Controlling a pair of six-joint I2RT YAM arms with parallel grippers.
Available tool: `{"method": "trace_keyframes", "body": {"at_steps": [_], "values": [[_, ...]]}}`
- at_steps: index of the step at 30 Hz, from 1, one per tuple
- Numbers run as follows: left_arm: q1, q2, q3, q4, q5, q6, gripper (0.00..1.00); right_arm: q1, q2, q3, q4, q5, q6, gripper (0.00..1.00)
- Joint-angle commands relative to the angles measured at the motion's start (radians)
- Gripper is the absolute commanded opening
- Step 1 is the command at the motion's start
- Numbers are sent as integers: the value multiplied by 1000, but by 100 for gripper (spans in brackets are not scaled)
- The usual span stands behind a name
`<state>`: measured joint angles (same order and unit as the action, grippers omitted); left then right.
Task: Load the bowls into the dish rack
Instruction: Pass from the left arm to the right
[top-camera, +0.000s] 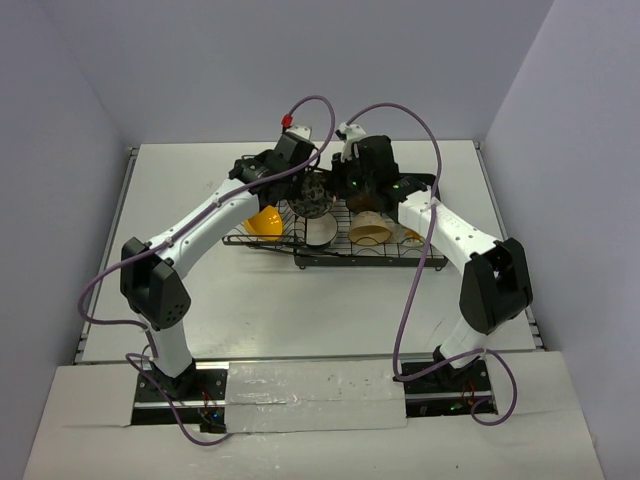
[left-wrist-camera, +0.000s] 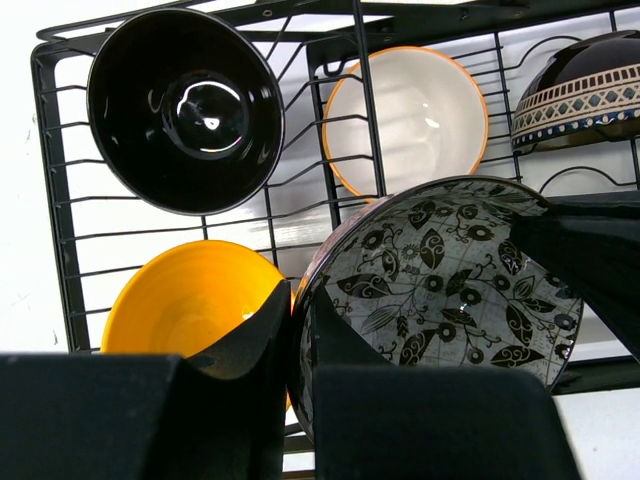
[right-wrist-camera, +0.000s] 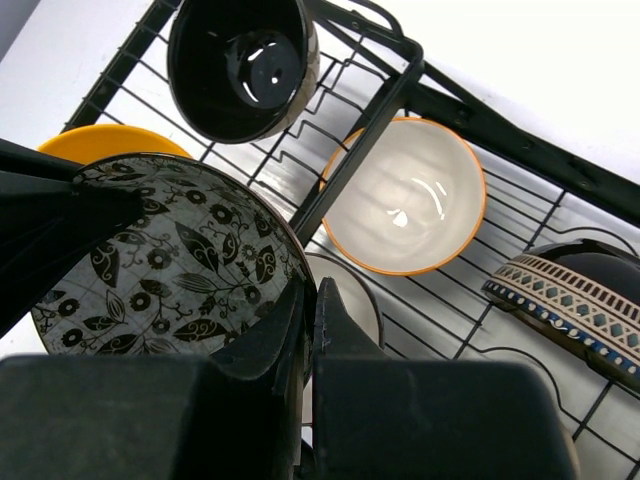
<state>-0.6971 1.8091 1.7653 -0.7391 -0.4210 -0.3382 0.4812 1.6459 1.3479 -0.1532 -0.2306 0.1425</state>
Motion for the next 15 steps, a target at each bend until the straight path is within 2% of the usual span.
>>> {"method": "trace_keyframes", "body": {"at_steps": [1,8,15], "values": [[-50,12,88,116,109,-85,8,23,-40,2,55,8,31,0],[-59,24,99,122,140,-101,19,25,-37,7,46,5,32,0],[-71,35,117,119,123,-107,24,25,-38,3,46,25,34,0]]}}
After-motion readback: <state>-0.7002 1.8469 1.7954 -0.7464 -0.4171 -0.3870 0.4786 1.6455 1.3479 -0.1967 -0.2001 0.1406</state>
